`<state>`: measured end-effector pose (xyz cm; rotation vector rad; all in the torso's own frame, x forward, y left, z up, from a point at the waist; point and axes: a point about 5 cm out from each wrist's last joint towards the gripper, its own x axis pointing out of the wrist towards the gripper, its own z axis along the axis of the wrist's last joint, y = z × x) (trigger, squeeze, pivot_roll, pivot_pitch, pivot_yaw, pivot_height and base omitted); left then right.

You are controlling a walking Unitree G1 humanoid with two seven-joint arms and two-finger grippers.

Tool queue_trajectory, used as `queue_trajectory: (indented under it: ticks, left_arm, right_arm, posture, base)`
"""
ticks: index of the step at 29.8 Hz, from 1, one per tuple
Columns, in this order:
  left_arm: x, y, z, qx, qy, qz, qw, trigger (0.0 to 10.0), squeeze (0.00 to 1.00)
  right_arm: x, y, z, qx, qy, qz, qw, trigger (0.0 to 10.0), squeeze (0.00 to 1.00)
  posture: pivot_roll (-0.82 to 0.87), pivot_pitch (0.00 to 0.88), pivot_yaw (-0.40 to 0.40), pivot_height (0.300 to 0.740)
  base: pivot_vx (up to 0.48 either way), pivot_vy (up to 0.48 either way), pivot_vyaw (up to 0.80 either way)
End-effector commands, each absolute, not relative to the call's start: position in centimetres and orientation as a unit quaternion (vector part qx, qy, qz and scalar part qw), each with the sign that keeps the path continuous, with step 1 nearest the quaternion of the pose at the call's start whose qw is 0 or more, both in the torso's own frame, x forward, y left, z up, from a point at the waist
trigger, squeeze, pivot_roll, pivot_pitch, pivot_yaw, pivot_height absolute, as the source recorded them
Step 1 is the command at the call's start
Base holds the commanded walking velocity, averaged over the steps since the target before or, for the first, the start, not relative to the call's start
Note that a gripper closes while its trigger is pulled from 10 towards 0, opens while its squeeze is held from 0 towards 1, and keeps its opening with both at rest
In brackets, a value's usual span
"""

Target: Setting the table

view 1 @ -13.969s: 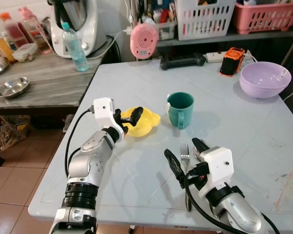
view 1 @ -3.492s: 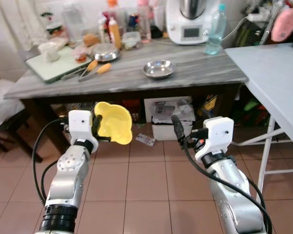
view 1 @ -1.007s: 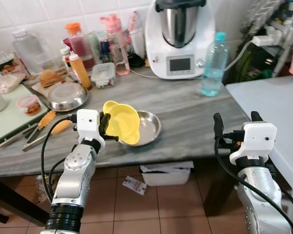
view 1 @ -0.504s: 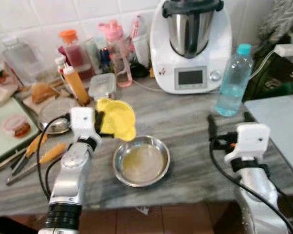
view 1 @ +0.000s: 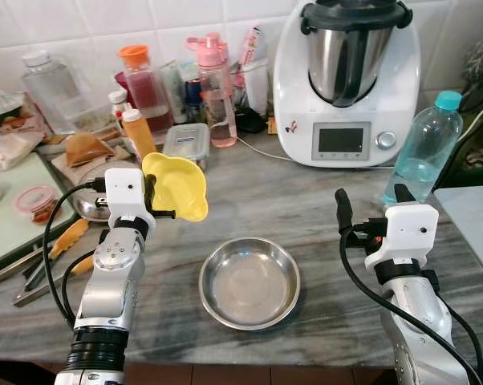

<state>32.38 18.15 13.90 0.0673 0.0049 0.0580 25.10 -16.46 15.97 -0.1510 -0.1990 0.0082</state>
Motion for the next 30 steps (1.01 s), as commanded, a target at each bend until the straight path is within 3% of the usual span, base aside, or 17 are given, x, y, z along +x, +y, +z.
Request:
queue_trajectory:
  ticks: [1,15,30]
  left_arm:
    - [32.7,18.9,14.5,0.053,0.016,0.038,0.998,10.0,0.0]
    - [33.5,20.6,13.4,0.087,0.109,0.023,0.99,10.0,0.0]
    - [33.9,20.7,13.3,0.117,0.176,-0.057,0.976,10.0,0.0]
  right_arm:
    - [25.1,-16.2,16.3,-0.076,-0.105,0.007,0.992,10.0,0.0]
    - [25.3,-15.8,16.0,-0.075,-0.101,0.018,0.992,10.0,0.0]
    - [25.3,-15.7,15.7,-0.077,-0.093,0.023,0.992,10.0,0.0]
  posture:
    - [-0.07,0.0,0.097,0.74]
    - [-0.05,0.0,0.102,0.74]
    - [-0.06,0.0,0.104,0.74]
  base:
    - [0.0,0.0,0.0]
    - [0.0,0.0,0.0]
    - [0.0,0.0,0.0]
